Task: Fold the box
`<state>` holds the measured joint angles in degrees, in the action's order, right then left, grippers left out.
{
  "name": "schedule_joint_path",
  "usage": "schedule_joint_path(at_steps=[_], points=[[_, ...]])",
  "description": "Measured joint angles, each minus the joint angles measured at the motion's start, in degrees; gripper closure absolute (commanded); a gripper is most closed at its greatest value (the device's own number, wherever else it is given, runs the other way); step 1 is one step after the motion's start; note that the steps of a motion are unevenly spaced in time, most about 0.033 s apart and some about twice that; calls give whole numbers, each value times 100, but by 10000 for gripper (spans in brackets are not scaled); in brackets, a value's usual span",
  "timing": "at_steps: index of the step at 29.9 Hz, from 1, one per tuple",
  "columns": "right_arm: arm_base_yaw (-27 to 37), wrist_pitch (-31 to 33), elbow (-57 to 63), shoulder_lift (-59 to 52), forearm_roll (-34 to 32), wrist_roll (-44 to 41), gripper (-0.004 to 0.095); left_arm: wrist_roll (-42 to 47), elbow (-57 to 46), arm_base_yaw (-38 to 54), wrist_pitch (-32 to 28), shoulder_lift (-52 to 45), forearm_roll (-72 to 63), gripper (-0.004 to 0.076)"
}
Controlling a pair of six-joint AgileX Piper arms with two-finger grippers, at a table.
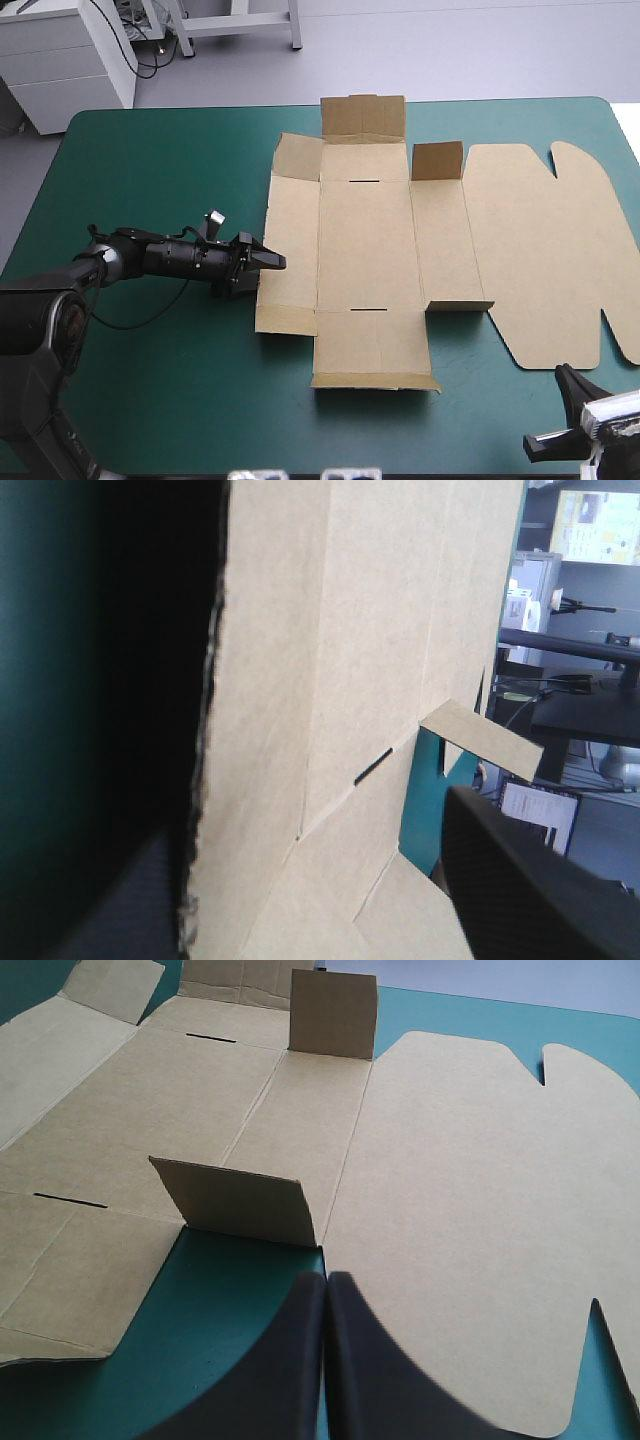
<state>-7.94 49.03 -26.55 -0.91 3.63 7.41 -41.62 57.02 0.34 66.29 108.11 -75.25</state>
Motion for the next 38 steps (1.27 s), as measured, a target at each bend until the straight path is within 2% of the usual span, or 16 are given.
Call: schedule_joint_path(at_steps=[5, 11, 13, 16, 24, 32, 38], points=[[0, 0, 0, 0, 0, 0, 922, 0, 42, 5, 110, 58, -20, 249], [0, 0, 0, 0, 0, 0, 922, 0, 44, 5, 116, 65, -20, 384], [0, 0, 0, 0, 0, 0, 922, 0, 48, 5, 116, 65, -20, 492], [0, 0, 0, 0, 0, 0, 922, -124, 48, 5, 145, 65, -4, 731], [0, 0, 0, 0, 0, 0, 922, -331, 241, -4, 161, 71, 295, 731], [0, -2, 0, 0, 0, 0, 922, 961, 1627, -169, 175, -135, 2340, 731], [0, -41, 0, 0, 153, 0, 922, 1669, 2524, -814, 253, -217, 3904, 731]])
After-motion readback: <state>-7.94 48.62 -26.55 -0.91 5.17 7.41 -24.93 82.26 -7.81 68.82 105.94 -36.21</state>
